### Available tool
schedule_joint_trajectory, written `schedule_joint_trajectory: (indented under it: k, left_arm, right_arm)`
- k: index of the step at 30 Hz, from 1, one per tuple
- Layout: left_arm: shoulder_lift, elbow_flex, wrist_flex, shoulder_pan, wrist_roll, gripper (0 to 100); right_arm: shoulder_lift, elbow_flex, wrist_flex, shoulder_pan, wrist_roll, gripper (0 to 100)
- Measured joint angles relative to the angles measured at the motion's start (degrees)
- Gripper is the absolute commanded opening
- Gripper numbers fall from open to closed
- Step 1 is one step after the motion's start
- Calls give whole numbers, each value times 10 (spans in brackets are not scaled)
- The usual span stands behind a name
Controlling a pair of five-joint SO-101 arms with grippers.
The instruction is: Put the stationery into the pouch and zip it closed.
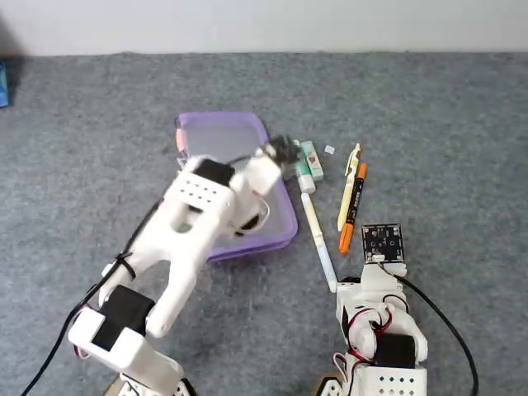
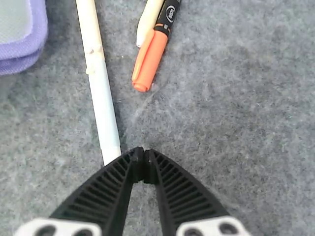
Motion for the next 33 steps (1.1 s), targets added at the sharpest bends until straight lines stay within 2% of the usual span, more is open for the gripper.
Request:
schedule_joint_trajectory:
  k: [6, 13, 17, 21, 25, 28, 33]
  left_arm:
    - [28, -109, -25, -29, 2, 15]
    - [147, -121, -150, -59, 2, 15]
    - [209, -127, -164, -60, -1, 15]
    - [222, -150, -97, -61, -1, 14]
    - [216, -155, 20, -62, -2, 14]
    - [216, -155, 102, -54, -14, 13]
    - [217, -155, 192, -37, -25, 13]
  right_arm:
    - [0, 0, 0, 0, 0, 9]
    - [0, 0, 42, 0, 0, 9]
    - [0, 0, 24, 0, 0, 9]
    - [0, -11, -25, 3, 0, 8]
    - [-1, -40, -59, 1, 0, 8]
    - [-1, -63, -64, 0, 0, 8]
    - [-2, -83, -64, 0, 0, 8]
